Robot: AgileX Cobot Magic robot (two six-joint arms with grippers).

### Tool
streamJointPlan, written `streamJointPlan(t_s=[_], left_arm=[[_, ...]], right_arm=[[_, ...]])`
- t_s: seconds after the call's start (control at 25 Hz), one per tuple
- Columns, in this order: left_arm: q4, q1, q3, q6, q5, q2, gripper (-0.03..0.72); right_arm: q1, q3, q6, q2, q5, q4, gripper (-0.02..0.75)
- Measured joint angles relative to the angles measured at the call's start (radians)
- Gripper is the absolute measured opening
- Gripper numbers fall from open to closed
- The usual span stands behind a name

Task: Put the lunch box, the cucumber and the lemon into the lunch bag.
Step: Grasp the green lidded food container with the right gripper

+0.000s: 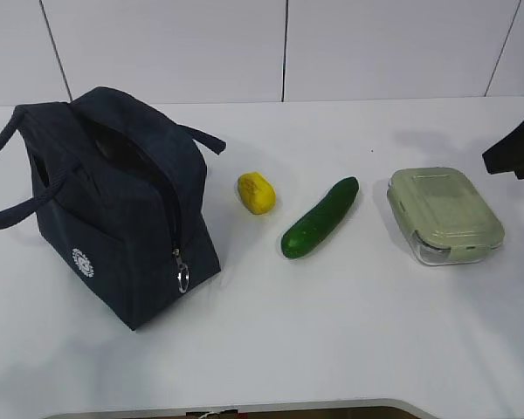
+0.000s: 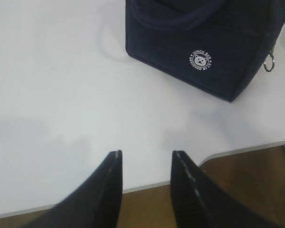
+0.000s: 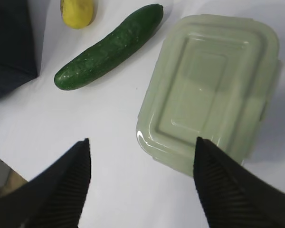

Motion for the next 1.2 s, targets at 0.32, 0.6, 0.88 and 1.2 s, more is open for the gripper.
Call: streamJointPlan(t_s=[0.32, 0.6, 0.88, 1.2], left_arm=[[0.0, 0.0, 0.0, 0.0, 0.0, 0.0, 0.242], [0.0, 0.0, 0.0, 0.0, 0.0, 0.0, 0.242], [0.0, 0.0, 0.0, 0.0, 0.0, 0.0, 0.242], [0.0, 0.0, 0.0, 0.0, 0.0, 0.0, 0.242]], right_arm=[[-0.078, -0.002, -0.121, 0.066, 0.043, 0.142, 0.534], [-0.178, -0.004, -0.241, 0.185, 0.058, 0.362, 0.533], [-0.178, -0.004, -0.302, 0.3, 0.056, 0.408, 0.533], [-0.178, -0.004, -0.355, 0.373, 0.052, 0.457, 0.533]])
